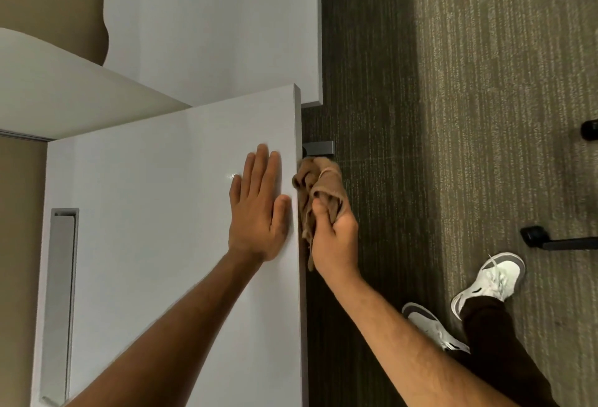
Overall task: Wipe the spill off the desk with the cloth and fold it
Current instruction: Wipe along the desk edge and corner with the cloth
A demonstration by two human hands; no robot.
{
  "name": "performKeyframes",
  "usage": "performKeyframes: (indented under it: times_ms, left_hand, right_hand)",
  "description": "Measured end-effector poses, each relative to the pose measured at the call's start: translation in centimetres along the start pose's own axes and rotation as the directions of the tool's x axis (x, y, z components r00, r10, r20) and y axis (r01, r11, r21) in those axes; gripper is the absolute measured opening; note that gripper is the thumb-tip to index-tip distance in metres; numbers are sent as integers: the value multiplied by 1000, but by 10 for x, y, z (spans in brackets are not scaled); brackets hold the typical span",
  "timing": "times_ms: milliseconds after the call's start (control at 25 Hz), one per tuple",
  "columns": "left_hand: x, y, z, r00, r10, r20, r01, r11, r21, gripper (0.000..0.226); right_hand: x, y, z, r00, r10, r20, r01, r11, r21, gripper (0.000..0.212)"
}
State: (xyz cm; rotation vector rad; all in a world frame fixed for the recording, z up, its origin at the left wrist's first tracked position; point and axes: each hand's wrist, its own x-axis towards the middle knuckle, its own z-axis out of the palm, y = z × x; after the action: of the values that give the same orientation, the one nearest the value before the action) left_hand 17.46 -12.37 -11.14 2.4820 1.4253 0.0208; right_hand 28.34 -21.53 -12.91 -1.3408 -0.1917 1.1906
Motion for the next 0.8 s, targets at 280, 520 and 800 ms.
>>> performKeyframes:
  times_ms: [280,520,800]
  left_hand:
    - [0,-4,1,1000,16,-4,-16,1000,-11,67]
    - [1,-6,2,1000,14,-1,-14,1000,-11,67]
    - [1,0,0,1000,4,-1,-4,1000,-18,67]
  right_hand:
    - [101,-62,24,994,-43,-97,55,990,131,25]
    - [138,-78,30,992,-42,121,49,998,-50,37]
    - [55,-34,6,972,-83,221,87,996,-8,53]
